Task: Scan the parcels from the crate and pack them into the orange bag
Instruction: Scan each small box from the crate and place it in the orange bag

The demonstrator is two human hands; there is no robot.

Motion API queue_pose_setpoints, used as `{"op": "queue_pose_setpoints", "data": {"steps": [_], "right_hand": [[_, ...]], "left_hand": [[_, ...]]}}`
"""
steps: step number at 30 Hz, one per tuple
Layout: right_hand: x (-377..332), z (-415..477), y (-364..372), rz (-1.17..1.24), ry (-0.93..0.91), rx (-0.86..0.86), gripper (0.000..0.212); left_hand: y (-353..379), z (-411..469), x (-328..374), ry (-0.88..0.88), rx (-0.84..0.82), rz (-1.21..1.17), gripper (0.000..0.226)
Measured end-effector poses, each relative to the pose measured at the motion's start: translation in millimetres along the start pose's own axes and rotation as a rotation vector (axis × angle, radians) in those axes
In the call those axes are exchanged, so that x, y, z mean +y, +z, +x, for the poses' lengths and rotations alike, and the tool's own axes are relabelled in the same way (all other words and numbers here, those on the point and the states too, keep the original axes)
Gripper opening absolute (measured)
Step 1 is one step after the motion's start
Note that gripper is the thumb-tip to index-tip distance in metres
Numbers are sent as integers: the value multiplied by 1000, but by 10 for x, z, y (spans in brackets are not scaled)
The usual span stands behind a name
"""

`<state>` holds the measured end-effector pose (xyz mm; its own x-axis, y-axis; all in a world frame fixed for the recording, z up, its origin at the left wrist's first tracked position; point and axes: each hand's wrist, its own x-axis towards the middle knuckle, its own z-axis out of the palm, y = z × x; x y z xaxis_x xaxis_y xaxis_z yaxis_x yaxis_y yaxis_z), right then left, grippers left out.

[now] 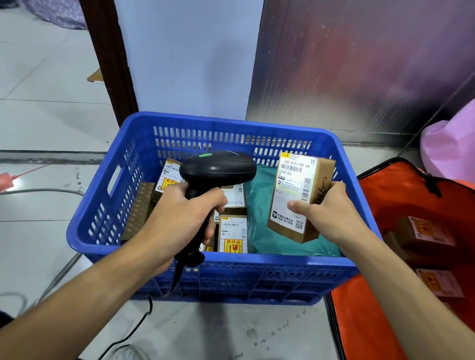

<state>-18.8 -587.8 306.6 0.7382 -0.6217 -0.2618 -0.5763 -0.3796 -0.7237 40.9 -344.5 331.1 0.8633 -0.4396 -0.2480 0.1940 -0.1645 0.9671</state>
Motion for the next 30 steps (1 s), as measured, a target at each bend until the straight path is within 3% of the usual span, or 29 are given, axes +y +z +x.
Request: {"op": "queue_pose_setpoints", "data": {"steps": [19,23,30], "right_hand": [[18,17,-12,1,32,4,60],[44,52,-10,115,57,-41,58],[57,-52,-102,345,81,-98,86]], "left_hand": [[-4,23,-22,-27,-17,4,19],[-4,26,-27,-20,-9,4,18],[40,77,-12,67,-94,0,27]]}}
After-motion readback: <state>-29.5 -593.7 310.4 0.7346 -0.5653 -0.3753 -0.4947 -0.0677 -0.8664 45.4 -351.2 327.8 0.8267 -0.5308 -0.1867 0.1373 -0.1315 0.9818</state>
